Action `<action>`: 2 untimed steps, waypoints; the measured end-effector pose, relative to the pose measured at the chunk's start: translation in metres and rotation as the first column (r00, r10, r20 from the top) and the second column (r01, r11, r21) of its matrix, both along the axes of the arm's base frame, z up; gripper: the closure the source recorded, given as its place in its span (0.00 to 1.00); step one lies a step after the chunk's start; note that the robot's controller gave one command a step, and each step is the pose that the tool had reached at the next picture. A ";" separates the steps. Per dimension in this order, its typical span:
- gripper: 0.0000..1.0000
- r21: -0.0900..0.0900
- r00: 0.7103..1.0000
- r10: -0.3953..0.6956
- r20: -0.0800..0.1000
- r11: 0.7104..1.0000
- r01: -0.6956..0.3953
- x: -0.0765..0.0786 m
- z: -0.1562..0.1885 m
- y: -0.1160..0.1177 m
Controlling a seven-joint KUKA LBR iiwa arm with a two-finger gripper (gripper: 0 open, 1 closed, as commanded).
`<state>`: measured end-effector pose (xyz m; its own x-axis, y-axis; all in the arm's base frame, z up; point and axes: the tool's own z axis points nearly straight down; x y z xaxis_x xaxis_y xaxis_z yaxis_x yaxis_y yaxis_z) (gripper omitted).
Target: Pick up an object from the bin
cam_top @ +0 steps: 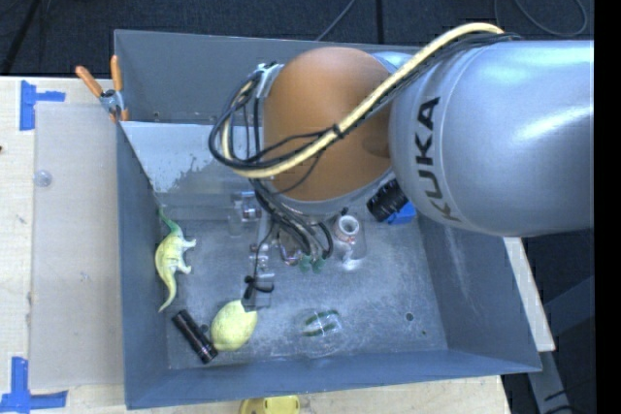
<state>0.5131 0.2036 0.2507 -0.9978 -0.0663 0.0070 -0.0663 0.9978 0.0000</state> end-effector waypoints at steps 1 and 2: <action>0.00 -0.003 1.000 0.003 0.002 1.000 -0.003 -0.014 -0.001 -0.028; 0.00 0.001 1.000 0.004 0.005 1.000 -0.004 -0.024 -0.050 -0.016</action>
Offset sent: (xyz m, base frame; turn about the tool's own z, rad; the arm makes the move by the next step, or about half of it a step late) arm -0.0380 -0.0067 -0.1165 -0.1877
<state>0.4890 0.1871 0.2004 -0.9975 -0.0705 0.0015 -0.0705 0.9975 0.0008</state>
